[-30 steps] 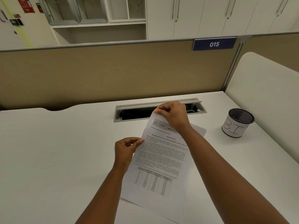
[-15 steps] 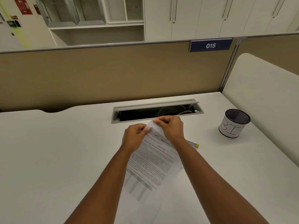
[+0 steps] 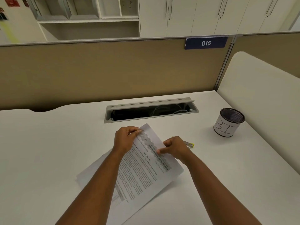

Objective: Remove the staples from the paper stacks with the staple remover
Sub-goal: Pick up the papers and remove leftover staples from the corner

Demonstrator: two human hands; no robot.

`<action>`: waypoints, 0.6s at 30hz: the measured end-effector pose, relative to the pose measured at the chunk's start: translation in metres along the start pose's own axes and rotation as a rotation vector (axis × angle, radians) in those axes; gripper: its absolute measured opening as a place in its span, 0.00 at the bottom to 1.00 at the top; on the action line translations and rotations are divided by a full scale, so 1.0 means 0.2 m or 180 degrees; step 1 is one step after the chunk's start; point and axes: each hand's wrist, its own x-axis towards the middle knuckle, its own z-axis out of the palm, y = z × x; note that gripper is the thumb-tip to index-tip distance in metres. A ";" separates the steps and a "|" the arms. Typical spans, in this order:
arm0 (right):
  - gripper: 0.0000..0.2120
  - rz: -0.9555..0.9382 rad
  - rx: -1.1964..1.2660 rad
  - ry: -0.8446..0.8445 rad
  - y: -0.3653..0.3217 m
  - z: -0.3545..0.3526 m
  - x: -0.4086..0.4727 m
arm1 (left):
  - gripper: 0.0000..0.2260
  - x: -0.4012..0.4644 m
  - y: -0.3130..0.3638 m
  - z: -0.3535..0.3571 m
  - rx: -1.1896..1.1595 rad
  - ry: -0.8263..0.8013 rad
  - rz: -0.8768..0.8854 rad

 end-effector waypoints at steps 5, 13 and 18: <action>0.09 -0.0112 0.0300 0.0452 0.10 -0.02 0.07 | 0.10 0.04 -0.08 0.03 0.0109 0.0090 -0.0074; 0.33 0.0619 -0.2240 0.1153 0.25 -0.19 0.17 | 0.09 0.07 -0.17 0.07 0.0064 0.0089 -0.0196; 0.22 0.0789 -0.1941 0.1240 0.29 -0.17 0.21 | 0.08 0.10 -0.20 0.08 -0.0076 0.0108 -0.0310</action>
